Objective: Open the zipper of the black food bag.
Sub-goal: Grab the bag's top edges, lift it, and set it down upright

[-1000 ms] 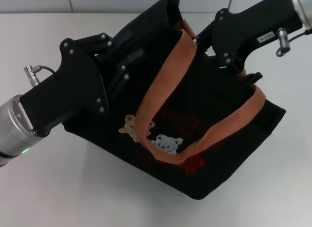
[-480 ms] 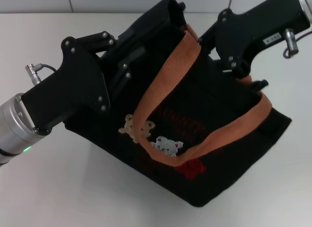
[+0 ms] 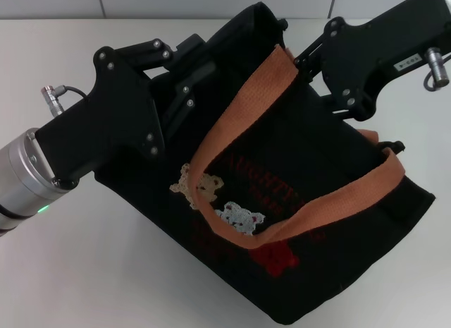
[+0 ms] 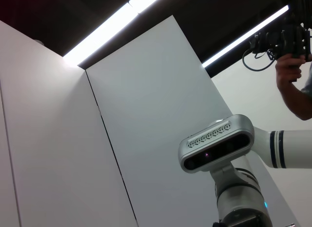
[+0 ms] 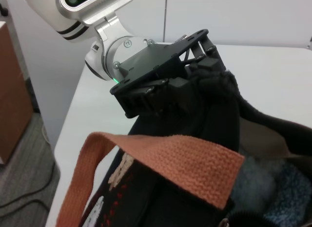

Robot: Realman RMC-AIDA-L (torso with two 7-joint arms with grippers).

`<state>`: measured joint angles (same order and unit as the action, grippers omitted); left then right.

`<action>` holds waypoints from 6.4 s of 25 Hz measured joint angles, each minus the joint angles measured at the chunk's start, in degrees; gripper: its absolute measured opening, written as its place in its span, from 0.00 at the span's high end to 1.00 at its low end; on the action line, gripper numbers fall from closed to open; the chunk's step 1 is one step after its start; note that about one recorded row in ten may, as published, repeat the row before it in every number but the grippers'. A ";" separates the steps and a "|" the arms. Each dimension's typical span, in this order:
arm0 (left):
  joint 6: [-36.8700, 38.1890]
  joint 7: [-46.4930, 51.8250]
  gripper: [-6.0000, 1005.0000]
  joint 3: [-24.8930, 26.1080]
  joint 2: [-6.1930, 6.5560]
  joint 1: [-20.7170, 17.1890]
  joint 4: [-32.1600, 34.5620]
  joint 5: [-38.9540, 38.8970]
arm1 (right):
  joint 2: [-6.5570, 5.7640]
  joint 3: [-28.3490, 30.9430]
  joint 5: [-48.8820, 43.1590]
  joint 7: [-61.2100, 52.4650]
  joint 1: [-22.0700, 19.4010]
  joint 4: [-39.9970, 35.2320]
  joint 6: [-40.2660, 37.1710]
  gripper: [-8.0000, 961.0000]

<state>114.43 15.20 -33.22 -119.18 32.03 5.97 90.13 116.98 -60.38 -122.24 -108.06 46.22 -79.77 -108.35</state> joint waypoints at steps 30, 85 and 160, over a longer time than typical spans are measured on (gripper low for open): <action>-0.18 -0.03 0.81 -0.40 0.00 1.75 -0.08 0.32 | 2.48 -3.42 2.00 2.68 -5.30 1.04 11.92 0.70; -0.01 0.45 0.81 -0.63 0.00 2.48 0.18 0.41 | 2.24 -0.91 6.65 9.43 -11.10 -2.41 8.25 0.53; -1.48 0.42 0.81 -0.03 0.01 6.72 0.10 -0.94 | -0.73 30.17 0.24 9.46 -23.39 6.42 -12.17 0.89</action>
<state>112.95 15.62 -33.25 -119.18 38.76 6.07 89.19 116.25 -30.22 -122.00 -98.60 22.83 -73.35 -120.51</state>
